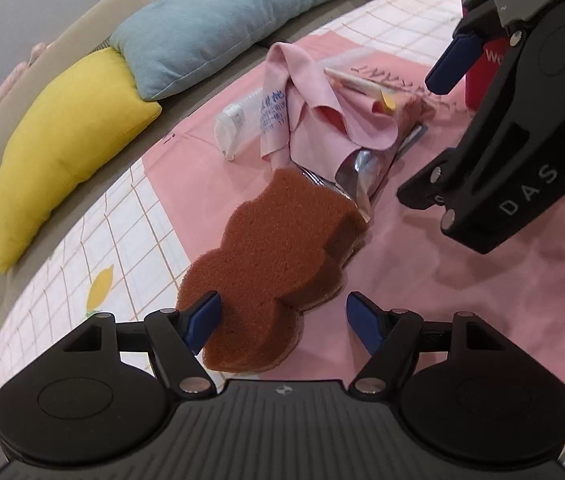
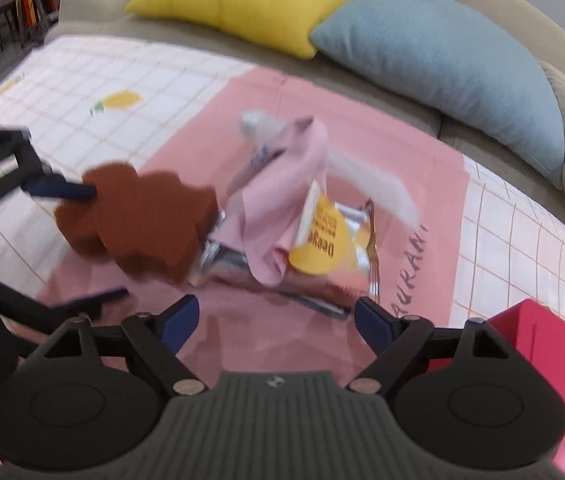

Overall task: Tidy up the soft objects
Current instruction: 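Grasp the brown sponge with the left tool while the right tool closes near the snack bag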

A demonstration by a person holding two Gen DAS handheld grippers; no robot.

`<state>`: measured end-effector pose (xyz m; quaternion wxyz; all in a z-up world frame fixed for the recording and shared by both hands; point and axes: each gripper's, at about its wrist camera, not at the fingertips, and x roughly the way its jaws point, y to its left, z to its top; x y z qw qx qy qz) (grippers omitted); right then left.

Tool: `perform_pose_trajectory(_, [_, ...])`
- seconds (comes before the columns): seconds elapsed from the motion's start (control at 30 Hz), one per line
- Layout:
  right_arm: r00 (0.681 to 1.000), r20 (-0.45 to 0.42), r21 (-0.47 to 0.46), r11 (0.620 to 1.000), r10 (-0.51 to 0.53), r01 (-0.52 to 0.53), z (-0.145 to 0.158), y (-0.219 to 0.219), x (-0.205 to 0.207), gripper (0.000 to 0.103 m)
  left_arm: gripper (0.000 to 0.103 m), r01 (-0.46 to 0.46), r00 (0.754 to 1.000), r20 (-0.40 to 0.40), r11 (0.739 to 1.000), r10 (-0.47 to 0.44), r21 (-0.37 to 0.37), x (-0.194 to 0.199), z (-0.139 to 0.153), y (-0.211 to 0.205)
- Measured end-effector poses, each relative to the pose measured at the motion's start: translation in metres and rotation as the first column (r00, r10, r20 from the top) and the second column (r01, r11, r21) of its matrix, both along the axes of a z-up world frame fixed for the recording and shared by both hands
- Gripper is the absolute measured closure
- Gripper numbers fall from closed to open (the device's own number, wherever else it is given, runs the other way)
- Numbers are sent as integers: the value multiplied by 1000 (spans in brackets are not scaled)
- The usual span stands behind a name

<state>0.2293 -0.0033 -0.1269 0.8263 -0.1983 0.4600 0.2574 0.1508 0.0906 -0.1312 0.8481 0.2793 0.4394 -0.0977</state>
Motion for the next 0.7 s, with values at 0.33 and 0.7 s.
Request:
perform_pose_trajectory(0.33, [999,-25,-68,997,25,-26,-20,8,8,53,57,-11,999,43,998,8,69,-10,-4,-4])
perform_pose_trajectory(0.7, [996,-13,-2,996,93,-93,-8,10,-23,103,74,-136,989,62,990,137,-22,-16,15,-3])
